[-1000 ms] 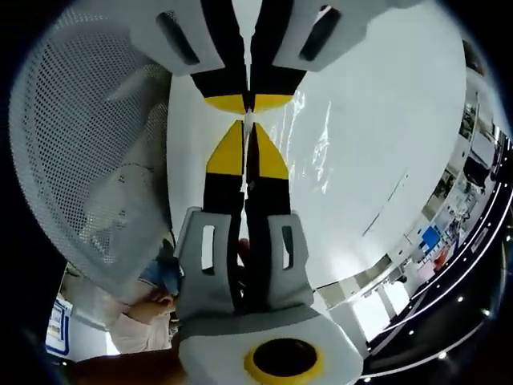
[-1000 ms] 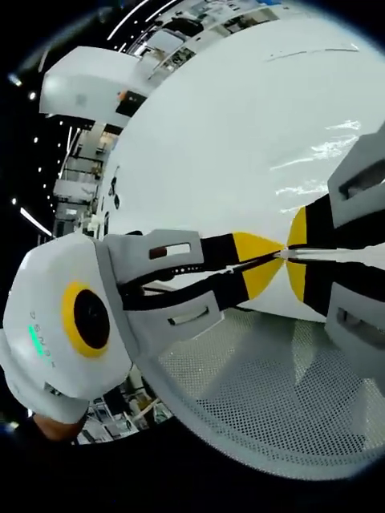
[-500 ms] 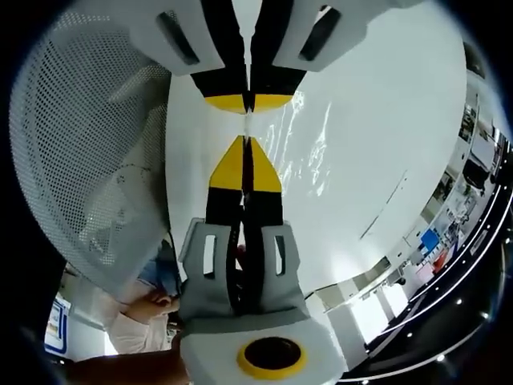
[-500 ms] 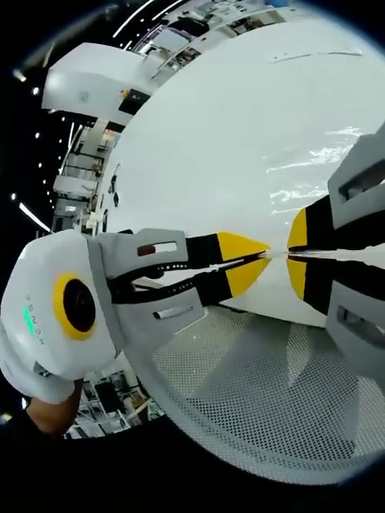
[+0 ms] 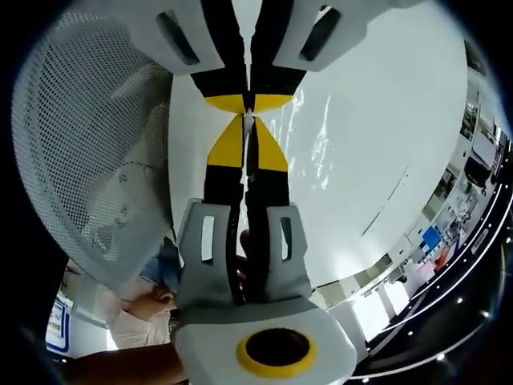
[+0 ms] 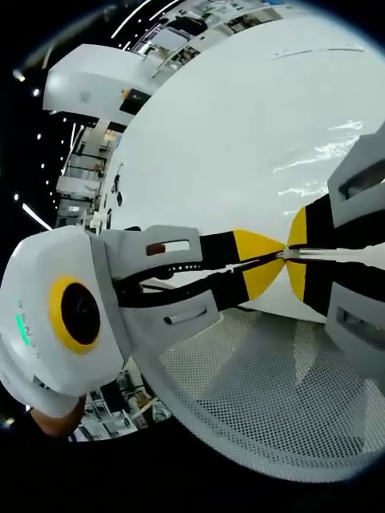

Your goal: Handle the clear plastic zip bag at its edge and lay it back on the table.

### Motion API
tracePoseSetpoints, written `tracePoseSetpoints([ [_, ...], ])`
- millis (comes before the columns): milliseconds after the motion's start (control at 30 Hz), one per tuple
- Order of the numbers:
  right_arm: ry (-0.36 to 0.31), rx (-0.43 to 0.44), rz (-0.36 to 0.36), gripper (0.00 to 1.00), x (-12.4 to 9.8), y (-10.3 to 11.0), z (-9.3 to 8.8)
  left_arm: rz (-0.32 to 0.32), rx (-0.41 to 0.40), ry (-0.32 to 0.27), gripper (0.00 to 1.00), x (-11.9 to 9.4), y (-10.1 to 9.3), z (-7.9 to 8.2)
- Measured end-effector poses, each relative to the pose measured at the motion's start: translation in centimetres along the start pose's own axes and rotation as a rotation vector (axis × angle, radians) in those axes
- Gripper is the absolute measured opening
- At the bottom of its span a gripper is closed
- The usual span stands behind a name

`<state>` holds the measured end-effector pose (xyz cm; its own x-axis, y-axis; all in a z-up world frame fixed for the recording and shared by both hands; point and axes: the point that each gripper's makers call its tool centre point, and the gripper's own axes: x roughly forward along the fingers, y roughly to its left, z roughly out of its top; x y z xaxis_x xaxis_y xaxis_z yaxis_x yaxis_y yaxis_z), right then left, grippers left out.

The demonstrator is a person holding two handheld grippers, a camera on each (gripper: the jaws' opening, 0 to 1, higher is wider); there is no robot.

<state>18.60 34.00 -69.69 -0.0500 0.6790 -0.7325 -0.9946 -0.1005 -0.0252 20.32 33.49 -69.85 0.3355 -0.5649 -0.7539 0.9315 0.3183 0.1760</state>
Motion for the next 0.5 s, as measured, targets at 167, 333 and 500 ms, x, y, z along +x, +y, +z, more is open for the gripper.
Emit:
tracePoseSetpoints([
  [167, 0.017, -0.004, -0.008, 0.0, 0.1, 0.0, -0.1, -0.003, -0.005, 0.001, 0.0, 0.2, 0.0, -0.1],
  [333, 0.029, 0.019, -0.008, 0.0, -0.1, -0.2, -0.6, -0.002, -0.01, 0.002, 0.0, 0.3, 0.2, -0.3],
  [500, 0.035, 0.04, -0.009, 0.0, -0.3, -0.6, -1.3, -0.004, -0.014, 0.007, 0.0, 0.3, 0.2, -0.5],
])
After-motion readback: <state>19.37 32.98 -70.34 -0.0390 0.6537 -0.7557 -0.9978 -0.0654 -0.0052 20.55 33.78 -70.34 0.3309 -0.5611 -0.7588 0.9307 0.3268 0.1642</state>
